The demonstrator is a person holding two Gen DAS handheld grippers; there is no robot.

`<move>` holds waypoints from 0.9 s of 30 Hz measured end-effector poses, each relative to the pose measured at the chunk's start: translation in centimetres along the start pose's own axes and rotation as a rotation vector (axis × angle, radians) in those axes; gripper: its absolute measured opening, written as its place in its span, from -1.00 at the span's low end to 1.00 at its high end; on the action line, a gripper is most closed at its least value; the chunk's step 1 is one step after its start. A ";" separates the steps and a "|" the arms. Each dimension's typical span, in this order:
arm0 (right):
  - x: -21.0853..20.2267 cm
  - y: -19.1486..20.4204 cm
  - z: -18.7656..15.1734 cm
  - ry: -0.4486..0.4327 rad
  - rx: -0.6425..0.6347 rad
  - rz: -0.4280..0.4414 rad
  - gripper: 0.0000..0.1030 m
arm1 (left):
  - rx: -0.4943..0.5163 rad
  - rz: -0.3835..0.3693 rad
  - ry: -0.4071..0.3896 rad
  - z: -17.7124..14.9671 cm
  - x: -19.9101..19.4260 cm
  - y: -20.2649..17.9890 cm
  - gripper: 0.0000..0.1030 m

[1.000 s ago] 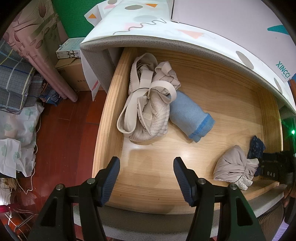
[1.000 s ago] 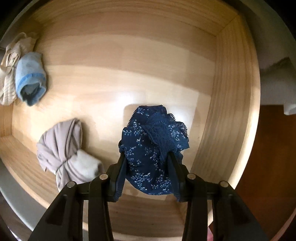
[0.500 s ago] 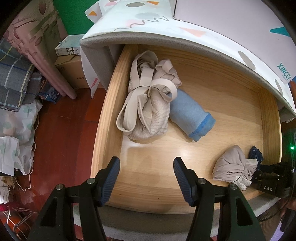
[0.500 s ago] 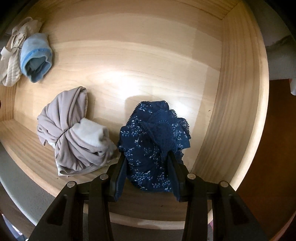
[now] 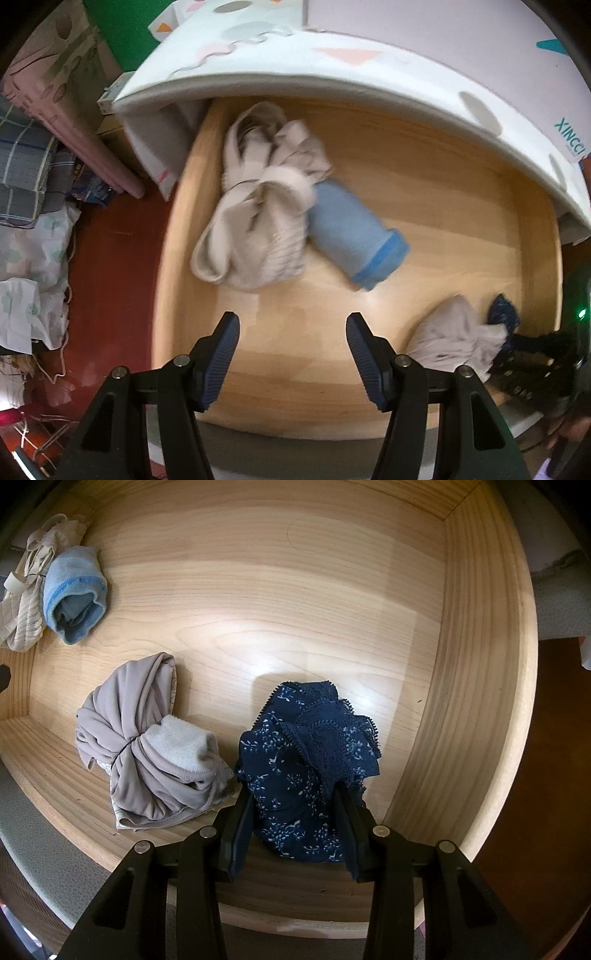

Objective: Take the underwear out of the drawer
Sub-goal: 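Reach the open left tool into the drawer toward the light-blue rolled sock, then close the left tool on the light-blue rolled sock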

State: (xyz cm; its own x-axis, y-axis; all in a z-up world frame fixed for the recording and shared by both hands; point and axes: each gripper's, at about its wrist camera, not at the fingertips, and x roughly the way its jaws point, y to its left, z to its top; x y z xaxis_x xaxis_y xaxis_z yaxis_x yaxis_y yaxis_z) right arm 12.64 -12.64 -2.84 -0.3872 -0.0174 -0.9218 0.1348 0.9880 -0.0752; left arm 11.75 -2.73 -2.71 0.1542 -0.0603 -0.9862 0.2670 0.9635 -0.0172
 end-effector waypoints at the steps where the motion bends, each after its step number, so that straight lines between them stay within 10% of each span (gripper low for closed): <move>1: 0.3 0.8 0.0 -0.001 0.000 0.001 -0.27 | -0.010 -0.014 -0.011 0.3 -0.2 -0.4 0.20; 9: -1.2 -1.3 1.8 -0.004 -0.004 0.013 -0.27 | -0.092 -0.078 -0.067 2.5 -0.1 -2.2 0.20; 27: -0.5 -2.6 1.6 -0.009 -0.007 0.028 -0.25 | -0.175 -0.030 0.084 6.7 6.0 -3.0 0.20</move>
State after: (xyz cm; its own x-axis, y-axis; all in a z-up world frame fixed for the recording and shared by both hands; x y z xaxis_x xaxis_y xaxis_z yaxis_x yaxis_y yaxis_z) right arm 13.94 -15.40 -2.83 -0.3753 0.0093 -0.9269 0.1393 0.9892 -0.0465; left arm 18.24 -7.77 -7.47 0.0663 -0.0749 -0.9950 0.0996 0.9927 -0.0681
